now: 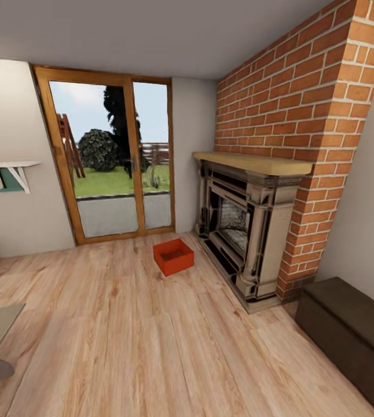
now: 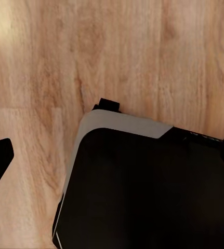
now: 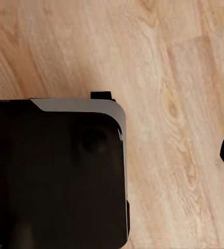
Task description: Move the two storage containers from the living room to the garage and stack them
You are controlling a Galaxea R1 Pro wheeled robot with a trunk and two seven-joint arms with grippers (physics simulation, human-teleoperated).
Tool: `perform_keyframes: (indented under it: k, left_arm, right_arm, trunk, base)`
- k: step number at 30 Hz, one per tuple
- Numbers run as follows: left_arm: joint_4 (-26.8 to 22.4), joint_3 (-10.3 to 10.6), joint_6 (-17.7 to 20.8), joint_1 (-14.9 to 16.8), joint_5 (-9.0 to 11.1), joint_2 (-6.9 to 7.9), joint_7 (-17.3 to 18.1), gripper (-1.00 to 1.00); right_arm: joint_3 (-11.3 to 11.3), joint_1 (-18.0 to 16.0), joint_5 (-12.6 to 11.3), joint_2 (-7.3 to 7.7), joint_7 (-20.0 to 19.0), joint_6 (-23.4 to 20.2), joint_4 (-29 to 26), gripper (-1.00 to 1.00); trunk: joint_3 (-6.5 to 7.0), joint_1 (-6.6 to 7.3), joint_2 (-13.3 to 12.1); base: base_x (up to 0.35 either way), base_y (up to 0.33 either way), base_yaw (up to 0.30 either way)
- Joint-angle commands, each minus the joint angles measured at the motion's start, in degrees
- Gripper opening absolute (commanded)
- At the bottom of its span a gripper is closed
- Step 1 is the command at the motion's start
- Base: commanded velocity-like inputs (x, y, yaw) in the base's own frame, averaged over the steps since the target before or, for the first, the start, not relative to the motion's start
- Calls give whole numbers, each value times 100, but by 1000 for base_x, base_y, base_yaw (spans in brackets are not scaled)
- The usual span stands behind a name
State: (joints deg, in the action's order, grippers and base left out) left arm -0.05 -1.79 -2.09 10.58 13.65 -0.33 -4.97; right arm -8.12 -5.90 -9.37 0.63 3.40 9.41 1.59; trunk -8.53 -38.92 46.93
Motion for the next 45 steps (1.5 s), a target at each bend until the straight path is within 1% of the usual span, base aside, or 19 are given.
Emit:
perform_keyframes:
  k: [1,28,36,45]
  left_arm:
    - [6,-15,-20,6,15,-2,-13,100]
    - [6,-15,-19,6,15,-2,-13,100]
    - [7,-15,-20,6,15,-3,-13,100]
    - [11,-15,-20,6,15,-10,-13,100]
  right_arm:
    - [-49,-7,-56,-1,3,35,17,100]
    - [-51,-7,-56,0,2,35,17,100]
    - [-57,-7,-48,7,-2,34,17,100]
    - [-58,-7,-54,8,-6,22,17,100]
  trunk:
    - [-8,-4,5]
    - [-8,-4,5]
    - [-8,-4,5]
    - [-8,-4,5]
  base:
    - [319,-1,262]
    - [319,0,258]
    - [319,-38,47]
    - [313,-134,1]
